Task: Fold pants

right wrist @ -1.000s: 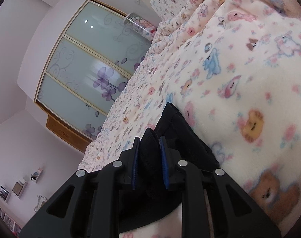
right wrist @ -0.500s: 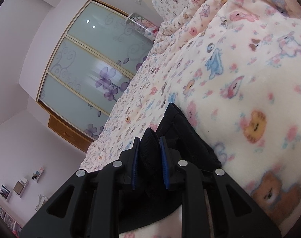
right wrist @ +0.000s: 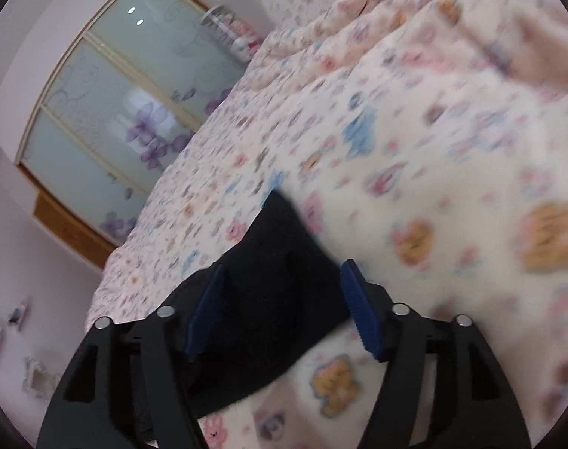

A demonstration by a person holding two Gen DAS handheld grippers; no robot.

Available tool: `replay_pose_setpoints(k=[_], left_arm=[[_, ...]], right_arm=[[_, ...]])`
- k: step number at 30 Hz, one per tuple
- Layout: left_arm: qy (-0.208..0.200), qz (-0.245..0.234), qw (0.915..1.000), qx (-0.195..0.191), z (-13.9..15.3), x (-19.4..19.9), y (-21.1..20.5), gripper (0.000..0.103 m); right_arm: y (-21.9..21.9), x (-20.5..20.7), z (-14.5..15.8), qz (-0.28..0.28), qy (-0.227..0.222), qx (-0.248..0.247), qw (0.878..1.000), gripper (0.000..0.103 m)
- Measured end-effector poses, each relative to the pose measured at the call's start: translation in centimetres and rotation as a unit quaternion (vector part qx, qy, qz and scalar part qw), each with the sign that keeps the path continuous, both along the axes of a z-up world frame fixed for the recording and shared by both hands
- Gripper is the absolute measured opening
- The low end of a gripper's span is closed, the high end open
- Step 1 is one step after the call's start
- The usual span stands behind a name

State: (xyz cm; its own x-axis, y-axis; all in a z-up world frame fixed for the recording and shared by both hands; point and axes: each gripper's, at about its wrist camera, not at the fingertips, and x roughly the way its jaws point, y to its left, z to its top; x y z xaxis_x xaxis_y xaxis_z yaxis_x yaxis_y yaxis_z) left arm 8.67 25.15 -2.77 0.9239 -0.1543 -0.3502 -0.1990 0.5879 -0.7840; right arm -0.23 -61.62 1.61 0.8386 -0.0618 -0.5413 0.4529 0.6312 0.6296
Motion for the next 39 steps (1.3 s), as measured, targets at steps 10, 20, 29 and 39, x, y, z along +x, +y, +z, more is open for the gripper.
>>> replay_pose_setpoints(k=[10, 20, 29, 39], left_arm=[[-0.033, -0.018, 0.9993, 0.003, 0.1, -0.7, 0.8, 0.081], [-0.035, -0.022, 0.9991, 0.009, -0.3, -1.9, 1.1, 0.085], [-0.041, -0.027, 0.9988, 0.008, -0.3, -2.1, 1.0, 0.087], [-0.045, -0.029, 0.9986, 0.003, -0.3, -2.3, 0.9, 0.088]], right_arm=[[1.3, -0.1, 0.3, 0.099, -0.045, 0.232, 0.967, 0.047], [2.6, 5.6, -2.5, 0.057, 0.040, 0.226, 0.972, 0.049], [8.0, 4.5, 7.2, 0.150, -0.197, -0.080, 0.966, 0.007], [1.1, 3.8, -2.5, 0.054, 0.070, 0.160, 0.983, 0.037]])
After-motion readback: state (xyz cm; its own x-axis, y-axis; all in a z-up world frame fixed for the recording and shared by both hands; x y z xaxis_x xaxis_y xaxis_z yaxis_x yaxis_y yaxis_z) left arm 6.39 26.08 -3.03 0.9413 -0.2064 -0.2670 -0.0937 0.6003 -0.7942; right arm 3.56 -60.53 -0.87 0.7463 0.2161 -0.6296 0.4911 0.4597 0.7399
